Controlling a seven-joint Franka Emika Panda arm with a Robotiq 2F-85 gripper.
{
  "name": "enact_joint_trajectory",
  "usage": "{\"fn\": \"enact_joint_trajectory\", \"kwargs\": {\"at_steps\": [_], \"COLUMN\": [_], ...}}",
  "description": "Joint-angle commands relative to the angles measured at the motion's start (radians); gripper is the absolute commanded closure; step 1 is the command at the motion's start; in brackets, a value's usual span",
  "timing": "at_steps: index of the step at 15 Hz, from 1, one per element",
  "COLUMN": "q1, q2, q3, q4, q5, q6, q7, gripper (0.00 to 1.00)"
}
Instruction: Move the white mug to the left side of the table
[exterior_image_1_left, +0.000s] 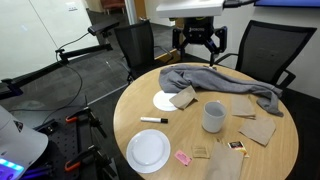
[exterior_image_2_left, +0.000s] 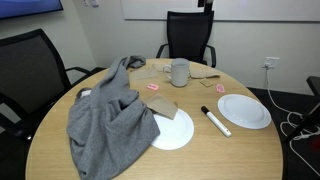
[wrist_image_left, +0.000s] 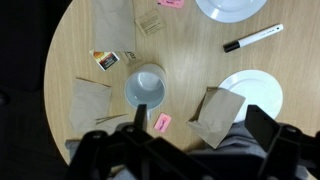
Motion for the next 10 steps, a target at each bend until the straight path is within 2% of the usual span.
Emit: {"fn": "enact_joint_trajectory", "kwargs": {"at_steps": [1,7,10], "q1": [-0.016,-0.05,-0.088], "q2": [0.021,0.125,0.169], "q3": [0.019,0.05,0.062], "q4": [0.021,0.035,0.044], "q5": [0.008,0.073,0.105], "q6": [-0.032,0.047,0.082], "q7": [-0.017,-0.118,-0.202], "gripper": [0.0,0.0,0.0]}}
